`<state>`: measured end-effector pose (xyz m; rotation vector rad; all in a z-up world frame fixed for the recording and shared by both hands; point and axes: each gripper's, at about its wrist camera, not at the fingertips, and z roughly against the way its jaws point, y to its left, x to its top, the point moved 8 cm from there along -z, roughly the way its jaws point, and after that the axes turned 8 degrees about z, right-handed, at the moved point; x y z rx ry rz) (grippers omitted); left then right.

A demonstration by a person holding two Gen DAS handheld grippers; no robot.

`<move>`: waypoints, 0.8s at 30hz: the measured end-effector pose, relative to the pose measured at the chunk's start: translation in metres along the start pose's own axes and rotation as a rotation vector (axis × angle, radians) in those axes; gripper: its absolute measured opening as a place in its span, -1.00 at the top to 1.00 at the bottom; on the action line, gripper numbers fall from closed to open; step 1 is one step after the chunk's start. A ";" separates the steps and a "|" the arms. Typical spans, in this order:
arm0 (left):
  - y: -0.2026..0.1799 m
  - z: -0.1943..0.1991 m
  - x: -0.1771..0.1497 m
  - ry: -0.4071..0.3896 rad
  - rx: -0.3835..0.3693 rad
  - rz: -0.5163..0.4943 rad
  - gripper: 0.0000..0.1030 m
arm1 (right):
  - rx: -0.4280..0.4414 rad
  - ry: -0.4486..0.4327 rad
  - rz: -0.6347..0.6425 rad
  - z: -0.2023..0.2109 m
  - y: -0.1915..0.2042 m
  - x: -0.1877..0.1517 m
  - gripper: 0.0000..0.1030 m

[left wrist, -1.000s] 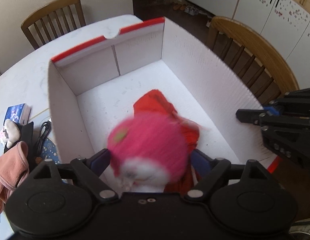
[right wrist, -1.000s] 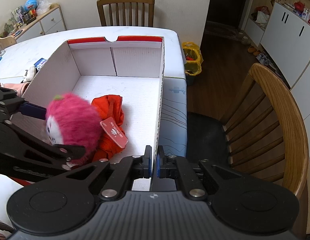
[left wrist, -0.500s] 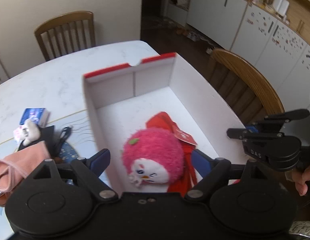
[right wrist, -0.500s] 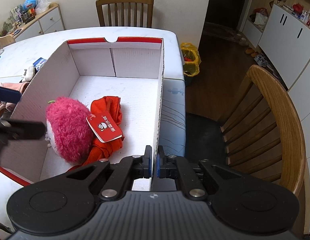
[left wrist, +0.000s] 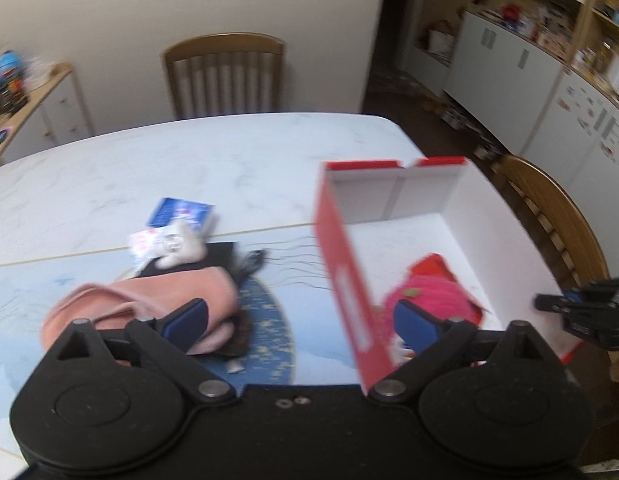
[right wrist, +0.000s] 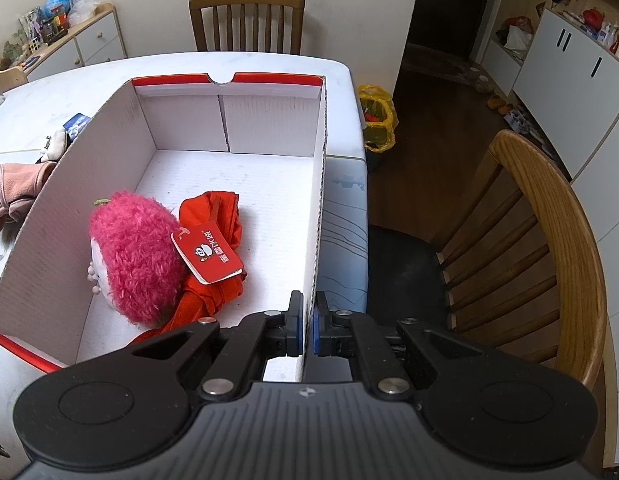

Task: Organize objects
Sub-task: 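Move the left gripper to the pink fleece garment and grasp it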

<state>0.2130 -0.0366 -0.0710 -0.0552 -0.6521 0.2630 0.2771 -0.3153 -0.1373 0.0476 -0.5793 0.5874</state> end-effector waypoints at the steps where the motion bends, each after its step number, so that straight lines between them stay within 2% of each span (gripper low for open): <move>1: 0.009 0.001 0.001 -0.004 0.013 0.014 -0.95 | -0.002 0.001 -0.001 0.000 0.000 0.000 0.92; 9: 0.086 -0.002 0.007 -0.014 0.133 0.102 -0.97 | -0.016 0.011 -0.010 -0.001 0.001 0.000 0.92; 14: 0.120 -0.011 0.009 0.003 0.170 0.178 -0.97 | -0.026 0.016 -0.018 -0.002 0.002 0.001 0.92; 24: 0.138 -0.051 0.009 0.077 0.174 0.313 -0.97 | -0.044 0.029 -0.025 -0.002 0.002 0.001 0.92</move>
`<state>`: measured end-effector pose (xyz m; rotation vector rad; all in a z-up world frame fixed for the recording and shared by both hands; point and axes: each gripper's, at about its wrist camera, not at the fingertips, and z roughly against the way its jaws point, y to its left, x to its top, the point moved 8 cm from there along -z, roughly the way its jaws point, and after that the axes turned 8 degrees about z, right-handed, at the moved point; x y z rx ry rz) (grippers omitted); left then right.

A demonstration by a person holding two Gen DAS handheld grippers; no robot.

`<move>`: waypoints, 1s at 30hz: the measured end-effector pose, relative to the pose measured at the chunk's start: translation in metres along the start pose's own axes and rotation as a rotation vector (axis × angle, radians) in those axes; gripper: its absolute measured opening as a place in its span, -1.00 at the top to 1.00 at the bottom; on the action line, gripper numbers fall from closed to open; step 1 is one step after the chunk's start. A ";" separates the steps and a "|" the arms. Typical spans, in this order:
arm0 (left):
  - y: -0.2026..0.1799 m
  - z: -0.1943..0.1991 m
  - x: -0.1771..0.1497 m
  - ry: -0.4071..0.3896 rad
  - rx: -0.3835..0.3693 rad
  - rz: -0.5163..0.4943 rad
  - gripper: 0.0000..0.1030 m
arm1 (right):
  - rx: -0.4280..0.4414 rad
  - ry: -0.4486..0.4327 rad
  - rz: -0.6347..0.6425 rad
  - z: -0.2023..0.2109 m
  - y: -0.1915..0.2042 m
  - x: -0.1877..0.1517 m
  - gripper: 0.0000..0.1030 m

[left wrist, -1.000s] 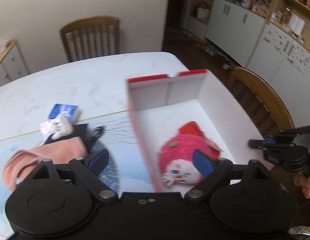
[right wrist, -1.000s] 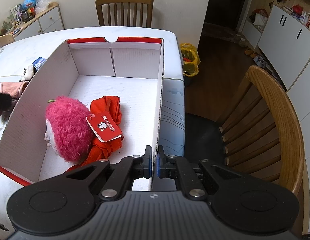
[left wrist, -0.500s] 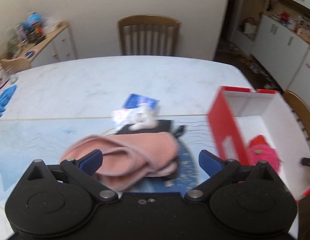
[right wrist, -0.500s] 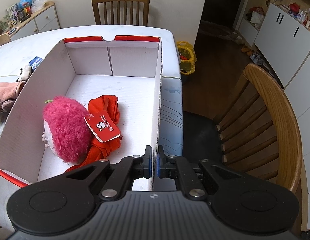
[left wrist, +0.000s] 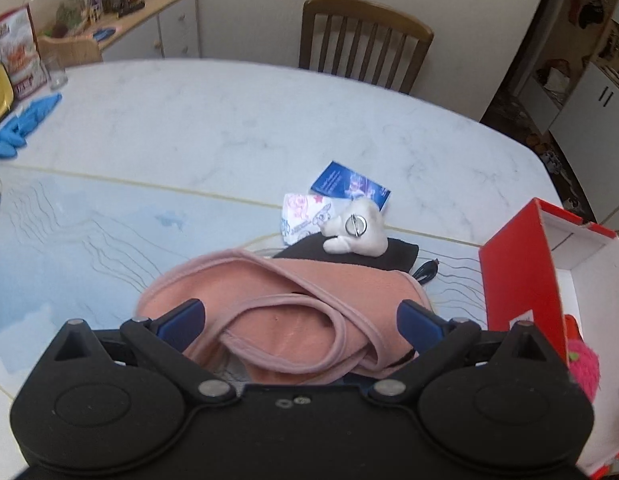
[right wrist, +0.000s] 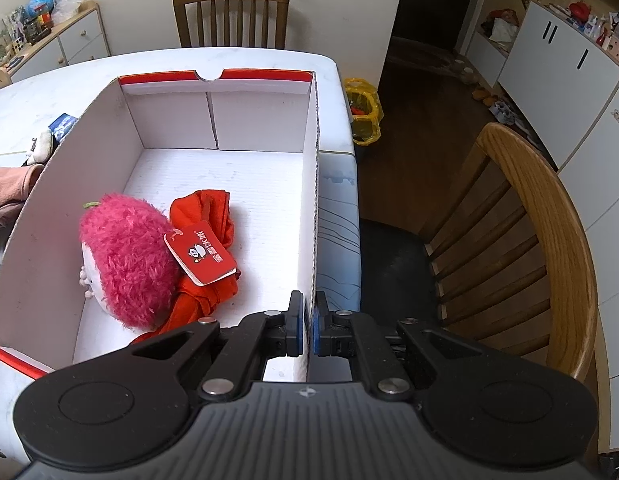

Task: Organize objects
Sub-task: 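Move the left gripper to the pink fleece garment and grasp it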

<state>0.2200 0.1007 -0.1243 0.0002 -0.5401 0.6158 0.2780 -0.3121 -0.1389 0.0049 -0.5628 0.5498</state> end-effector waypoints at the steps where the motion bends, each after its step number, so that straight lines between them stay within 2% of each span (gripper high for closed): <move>1: 0.000 -0.006 -0.001 0.010 0.007 0.009 -0.97 | -0.001 0.002 -0.001 0.000 0.000 0.000 0.92; 10: -0.010 -0.036 -0.010 0.064 0.021 0.020 -0.95 | -0.005 0.008 -0.007 -0.001 0.000 0.000 0.92; 14: -0.009 -0.048 -0.019 0.099 0.021 0.033 -0.84 | -0.006 0.009 -0.008 -0.001 0.000 0.000 0.92; 19: -0.011 -0.052 -0.025 0.113 0.008 0.005 -0.65 | -0.007 0.009 -0.005 -0.002 0.000 0.000 0.92; 22: -0.016 -0.049 -0.025 0.109 -0.014 -0.006 -0.42 | -0.006 0.010 -0.004 -0.002 0.000 0.000 0.92; 25: -0.018 -0.045 -0.026 0.108 -0.050 -0.003 -0.09 | -0.007 0.010 -0.005 -0.002 0.000 0.000 0.92; 30: -0.020 -0.034 -0.026 0.080 -0.082 -0.013 0.61 | -0.005 0.010 -0.005 -0.002 0.001 0.000 0.92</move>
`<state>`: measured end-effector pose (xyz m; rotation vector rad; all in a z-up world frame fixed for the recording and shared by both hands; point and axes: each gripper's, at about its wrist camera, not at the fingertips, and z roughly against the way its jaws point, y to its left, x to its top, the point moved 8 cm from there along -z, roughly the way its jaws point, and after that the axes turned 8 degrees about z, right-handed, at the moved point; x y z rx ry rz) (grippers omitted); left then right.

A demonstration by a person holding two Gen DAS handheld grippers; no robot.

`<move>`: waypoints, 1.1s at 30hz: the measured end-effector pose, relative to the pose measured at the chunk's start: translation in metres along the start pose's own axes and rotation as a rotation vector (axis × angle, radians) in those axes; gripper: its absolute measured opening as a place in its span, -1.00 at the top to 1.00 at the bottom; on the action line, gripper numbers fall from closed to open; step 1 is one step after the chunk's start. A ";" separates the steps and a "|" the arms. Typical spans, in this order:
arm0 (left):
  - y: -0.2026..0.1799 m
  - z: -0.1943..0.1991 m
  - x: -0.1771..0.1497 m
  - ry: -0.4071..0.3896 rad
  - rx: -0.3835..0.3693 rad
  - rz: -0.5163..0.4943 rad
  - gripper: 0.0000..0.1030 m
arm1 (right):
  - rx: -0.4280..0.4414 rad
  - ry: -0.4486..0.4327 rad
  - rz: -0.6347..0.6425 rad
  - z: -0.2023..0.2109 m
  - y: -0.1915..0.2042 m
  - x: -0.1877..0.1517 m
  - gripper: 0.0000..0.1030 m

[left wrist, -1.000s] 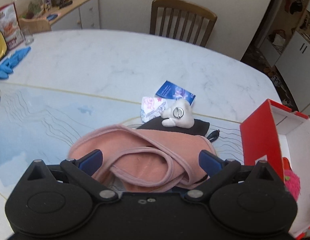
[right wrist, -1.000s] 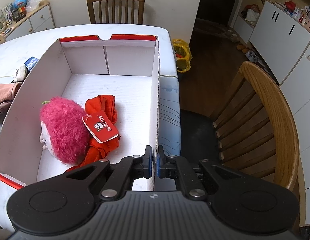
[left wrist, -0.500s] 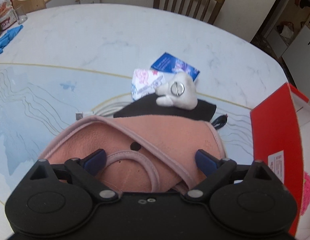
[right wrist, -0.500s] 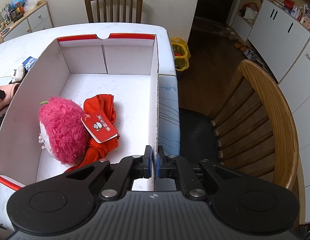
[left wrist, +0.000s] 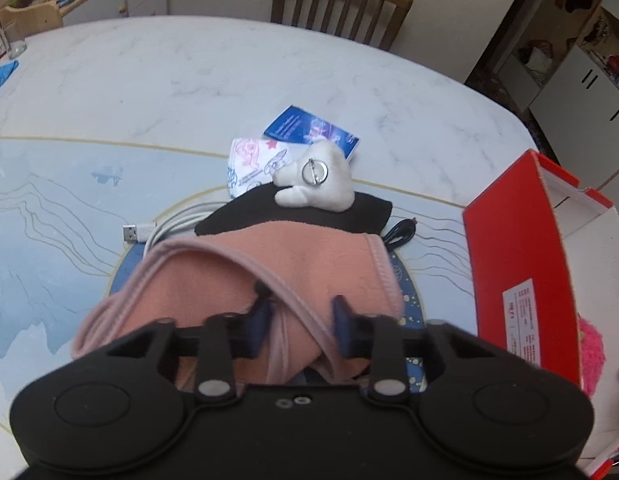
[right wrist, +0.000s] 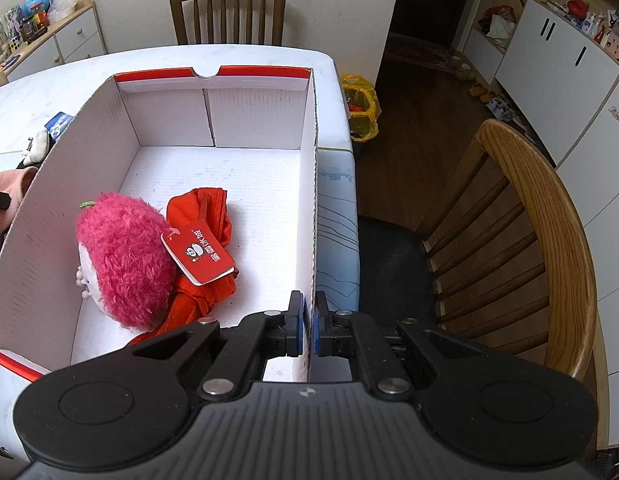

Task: Organize objects
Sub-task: 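Move the left gripper to the pink fleece garment and grasp it, then lift the pink fleece garment into the box and release it over the doll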

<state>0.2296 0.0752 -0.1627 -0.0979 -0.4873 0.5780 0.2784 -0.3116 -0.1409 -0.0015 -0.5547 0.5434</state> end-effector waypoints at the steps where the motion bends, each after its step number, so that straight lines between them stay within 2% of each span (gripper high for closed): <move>1: 0.000 0.003 0.000 -0.007 -0.002 0.000 0.69 | 0.000 0.000 0.000 0.000 0.000 0.000 0.92; 3: 0.000 0.011 0.001 -0.023 -0.008 -0.002 0.77 | 0.000 -0.001 -0.002 0.000 0.000 0.000 0.92; 9: 0.002 0.045 0.007 -0.071 0.003 -0.027 0.80 | 0.005 -0.006 -0.005 0.000 -0.001 0.000 0.92; 16: -0.013 0.092 0.013 -0.135 -0.055 -0.078 0.80 | 0.007 -0.010 -0.001 -0.001 -0.001 0.001 0.92; 33: -0.117 0.152 0.024 -0.247 -0.235 -0.252 0.80 | 0.009 -0.021 0.015 0.000 0.000 0.001 0.92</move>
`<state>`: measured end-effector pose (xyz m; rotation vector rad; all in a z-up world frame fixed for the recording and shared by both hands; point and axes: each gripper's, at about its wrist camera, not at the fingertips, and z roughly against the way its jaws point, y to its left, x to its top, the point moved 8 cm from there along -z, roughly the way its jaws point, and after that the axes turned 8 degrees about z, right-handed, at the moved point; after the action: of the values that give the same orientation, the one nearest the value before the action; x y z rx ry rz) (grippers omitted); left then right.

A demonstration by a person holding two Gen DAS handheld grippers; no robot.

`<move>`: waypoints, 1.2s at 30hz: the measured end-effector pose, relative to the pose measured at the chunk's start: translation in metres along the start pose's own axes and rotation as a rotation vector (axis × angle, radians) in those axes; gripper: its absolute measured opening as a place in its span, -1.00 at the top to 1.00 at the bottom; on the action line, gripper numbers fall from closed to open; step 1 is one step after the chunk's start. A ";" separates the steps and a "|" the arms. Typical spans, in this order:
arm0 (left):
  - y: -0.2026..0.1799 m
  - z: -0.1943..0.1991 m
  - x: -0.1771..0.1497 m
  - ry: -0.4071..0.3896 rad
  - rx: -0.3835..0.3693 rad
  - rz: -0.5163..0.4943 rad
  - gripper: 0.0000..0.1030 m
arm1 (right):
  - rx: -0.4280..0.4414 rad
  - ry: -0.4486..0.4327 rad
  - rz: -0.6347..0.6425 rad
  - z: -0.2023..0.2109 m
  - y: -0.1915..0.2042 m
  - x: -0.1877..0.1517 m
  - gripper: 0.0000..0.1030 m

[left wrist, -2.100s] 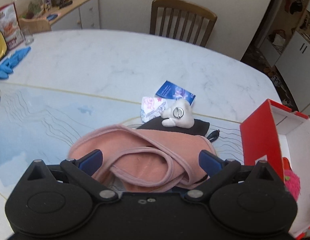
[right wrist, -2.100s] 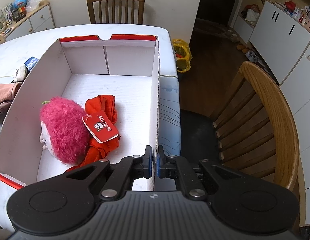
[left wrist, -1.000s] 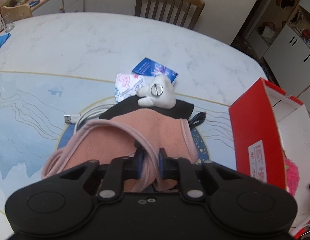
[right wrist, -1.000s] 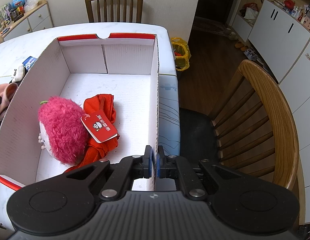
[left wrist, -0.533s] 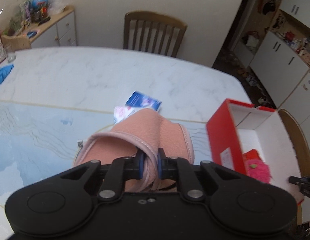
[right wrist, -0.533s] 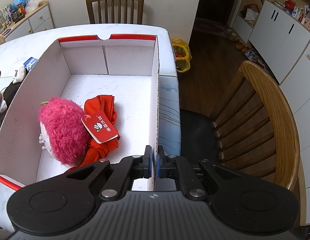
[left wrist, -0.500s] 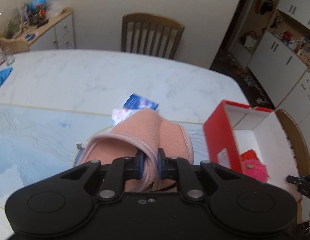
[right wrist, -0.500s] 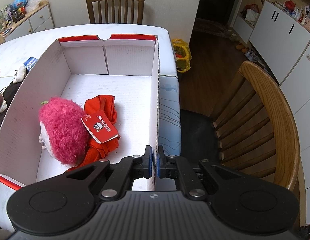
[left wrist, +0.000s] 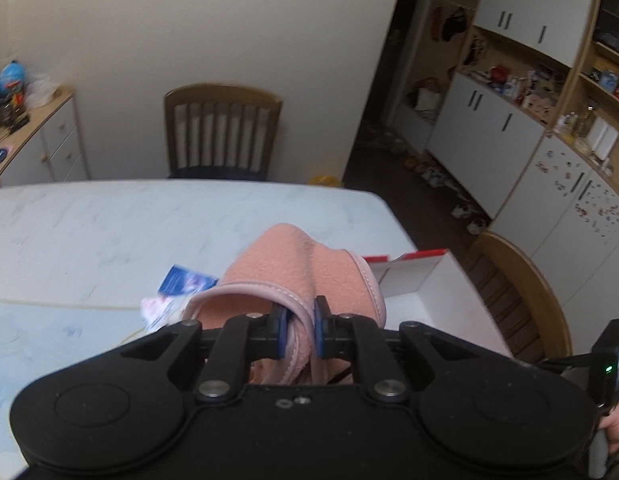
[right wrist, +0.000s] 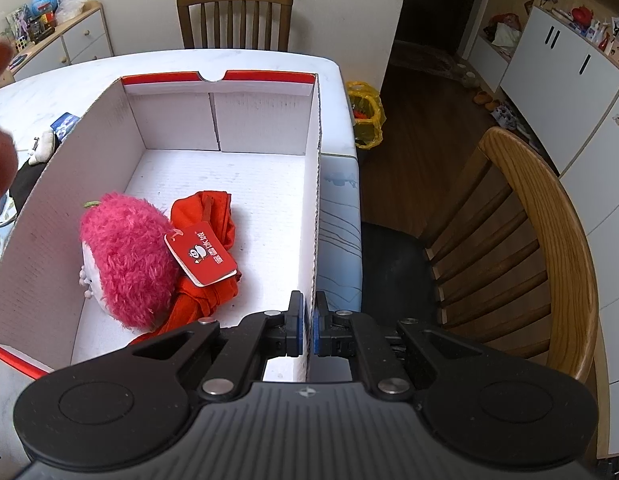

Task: Organize objects
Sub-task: 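Lift the pink fleece garment into the box and release it over the doll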

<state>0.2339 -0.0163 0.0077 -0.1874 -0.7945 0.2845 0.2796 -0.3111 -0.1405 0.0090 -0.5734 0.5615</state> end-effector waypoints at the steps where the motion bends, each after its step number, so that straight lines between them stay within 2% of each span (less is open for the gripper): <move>1: -0.005 0.000 0.001 -0.001 -0.012 -0.004 0.80 | 0.000 -0.001 -0.001 0.000 0.000 0.000 0.92; 19: -0.087 -0.034 0.030 -0.006 -0.109 -0.126 0.80 | 0.025 -0.010 0.025 0.003 0.001 0.000 0.92; 23: -0.111 -0.047 0.022 0.017 -0.144 -0.156 0.80 | 0.030 -0.011 0.031 0.002 0.001 0.000 0.92; 36: -0.155 -0.109 -0.021 0.128 -0.175 -0.247 0.80 | 0.060 -0.015 0.038 0.003 -0.001 -0.002 0.92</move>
<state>0.3270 -0.1757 -0.0397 -0.2665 -0.7073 -0.0303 0.2777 -0.3136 -0.1389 0.0594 -0.5725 0.6156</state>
